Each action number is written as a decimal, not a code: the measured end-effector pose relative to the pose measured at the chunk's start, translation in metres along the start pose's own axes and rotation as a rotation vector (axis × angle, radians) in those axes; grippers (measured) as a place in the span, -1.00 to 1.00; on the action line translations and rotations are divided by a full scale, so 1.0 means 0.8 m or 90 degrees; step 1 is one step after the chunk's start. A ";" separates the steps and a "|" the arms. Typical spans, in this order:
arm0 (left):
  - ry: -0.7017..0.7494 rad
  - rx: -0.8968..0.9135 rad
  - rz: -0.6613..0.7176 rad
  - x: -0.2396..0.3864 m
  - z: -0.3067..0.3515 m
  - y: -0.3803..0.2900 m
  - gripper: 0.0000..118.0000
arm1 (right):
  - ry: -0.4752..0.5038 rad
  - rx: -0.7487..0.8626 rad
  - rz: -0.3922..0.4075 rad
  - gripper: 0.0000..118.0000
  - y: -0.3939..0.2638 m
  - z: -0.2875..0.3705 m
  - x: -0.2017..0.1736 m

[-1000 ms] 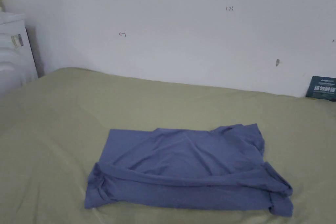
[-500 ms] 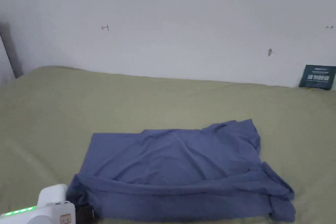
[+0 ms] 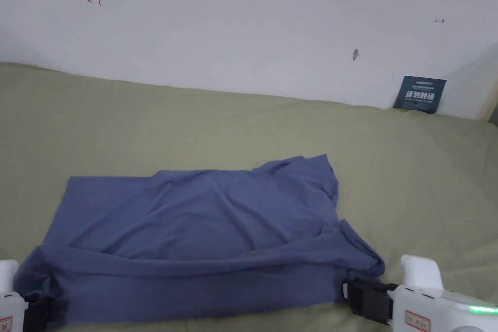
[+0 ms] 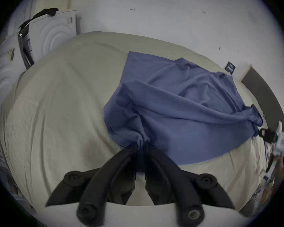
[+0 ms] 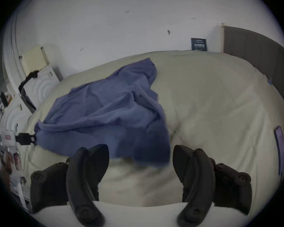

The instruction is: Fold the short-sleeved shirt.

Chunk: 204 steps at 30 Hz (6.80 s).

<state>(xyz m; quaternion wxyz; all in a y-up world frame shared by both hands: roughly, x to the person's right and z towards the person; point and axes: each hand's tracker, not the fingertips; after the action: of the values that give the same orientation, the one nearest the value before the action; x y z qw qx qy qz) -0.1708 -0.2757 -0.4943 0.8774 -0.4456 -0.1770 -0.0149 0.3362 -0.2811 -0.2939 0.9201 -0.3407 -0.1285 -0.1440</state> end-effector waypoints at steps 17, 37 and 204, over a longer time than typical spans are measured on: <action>-0.054 -0.003 -0.053 -0.011 0.024 0.013 -0.85 | 0.094 -0.016 0.013 -0.75 0.020 0.049 0.019; -0.132 0.004 -0.035 -0.029 0.162 -0.045 -0.85 | 0.060 -0.116 -0.074 -0.75 -0.044 0.216 0.002; -0.220 -0.168 0.043 -0.086 0.159 -0.151 -0.74 | -0.029 -0.211 -0.184 -0.94 -0.143 0.294 0.056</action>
<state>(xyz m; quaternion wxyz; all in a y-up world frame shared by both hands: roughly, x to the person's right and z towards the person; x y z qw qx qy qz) -0.2954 -0.2575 -0.3540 0.7679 -0.5584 -0.3062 0.0681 0.3050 -0.2160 -0.0384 0.8180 -0.4687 -0.1714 -0.2861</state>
